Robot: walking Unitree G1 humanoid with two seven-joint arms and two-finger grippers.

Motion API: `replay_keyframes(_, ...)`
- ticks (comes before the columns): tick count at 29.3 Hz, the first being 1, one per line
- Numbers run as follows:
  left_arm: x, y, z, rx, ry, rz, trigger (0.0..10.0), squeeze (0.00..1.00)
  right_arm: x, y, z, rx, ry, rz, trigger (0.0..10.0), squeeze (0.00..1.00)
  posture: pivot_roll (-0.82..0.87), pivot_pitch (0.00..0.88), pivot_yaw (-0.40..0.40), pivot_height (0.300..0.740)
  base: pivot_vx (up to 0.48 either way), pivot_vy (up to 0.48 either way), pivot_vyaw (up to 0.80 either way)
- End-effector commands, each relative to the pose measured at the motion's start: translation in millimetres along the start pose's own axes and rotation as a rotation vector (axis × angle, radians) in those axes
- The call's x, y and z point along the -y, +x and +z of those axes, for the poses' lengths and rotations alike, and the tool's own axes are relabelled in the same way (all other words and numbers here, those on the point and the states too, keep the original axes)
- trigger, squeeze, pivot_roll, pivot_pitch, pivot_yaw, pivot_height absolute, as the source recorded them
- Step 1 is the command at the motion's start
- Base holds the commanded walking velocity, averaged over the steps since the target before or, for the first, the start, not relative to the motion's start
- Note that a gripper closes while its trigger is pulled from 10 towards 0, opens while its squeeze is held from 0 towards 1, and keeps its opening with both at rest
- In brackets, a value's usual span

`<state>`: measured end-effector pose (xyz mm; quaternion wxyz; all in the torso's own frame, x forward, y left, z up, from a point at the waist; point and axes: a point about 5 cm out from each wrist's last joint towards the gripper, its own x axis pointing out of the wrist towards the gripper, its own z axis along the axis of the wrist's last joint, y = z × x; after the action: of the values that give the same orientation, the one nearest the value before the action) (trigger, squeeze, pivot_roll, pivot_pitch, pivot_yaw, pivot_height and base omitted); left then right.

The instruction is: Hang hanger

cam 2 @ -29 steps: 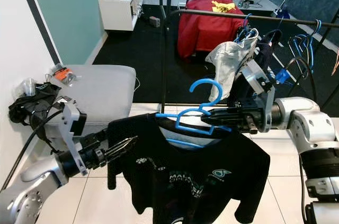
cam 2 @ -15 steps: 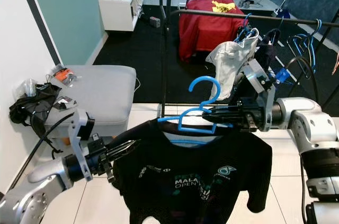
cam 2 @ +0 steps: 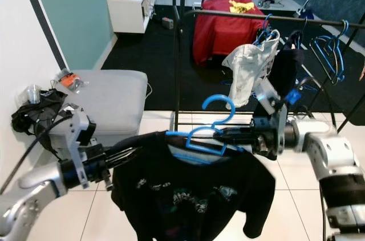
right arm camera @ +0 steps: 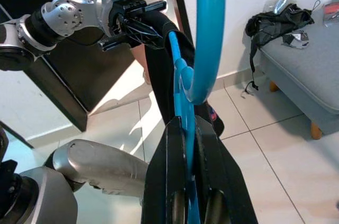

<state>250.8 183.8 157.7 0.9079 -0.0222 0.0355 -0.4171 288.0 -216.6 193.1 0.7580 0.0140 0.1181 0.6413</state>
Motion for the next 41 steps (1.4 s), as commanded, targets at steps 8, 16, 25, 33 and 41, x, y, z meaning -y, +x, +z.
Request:
replay_keyframes(8, -8.7, 3.2, -7, -0.041, 0.007, 0.112, 10.0, 0.17, -2.4, -8.9, 22, 0.077, -0.062, -0.042, 10.0, 0.00, -0.07, 0.004, -0.019, 0.740, 0.000, 0.000, 0.00)
replay_keyframes(16, 5.9, 12.0, -15, -0.050, -0.007, 0.063, 10.0, 0.40, -4.6, -7.6, 38, 0.130, -0.094, -0.025, 10.0, 0.00, -0.07, 0.005, -0.027, 0.740, 0.000, 0.000, 0.00)
replay_keyframes(25, 8.9, 7.4, -20, -0.071, 0.010, 0.028, 10.0, 0.00, -5.4, -14.0, 52, 0.165, -0.100, -0.006, 10.0, 0.00, -0.08, 0.006, -0.030, 0.740, 0.000, 0.000, 0.00)
replay_keyframes(33, 16.7, 12.8, -34, -0.087, -0.011, -0.004, 10.0, 0.00, -7.4, -19.4, 65, 0.185, -0.110, 0.018, 10.0, 0.00, -0.08, 0.000, -0.034, 0.740, 0.000, 0.000, 0.00)
replay_keyframes(41, 13.2, 17.3, -41, -0.093, -0.009, 0.043, 10.0, 0.00, -9.6, -20.2, 73, 0.210, -0.117, 0.038, 10.0, 0.00, -0.08, 0.000, -0.032, 0.740, 0.000, 0.000, 0.00)
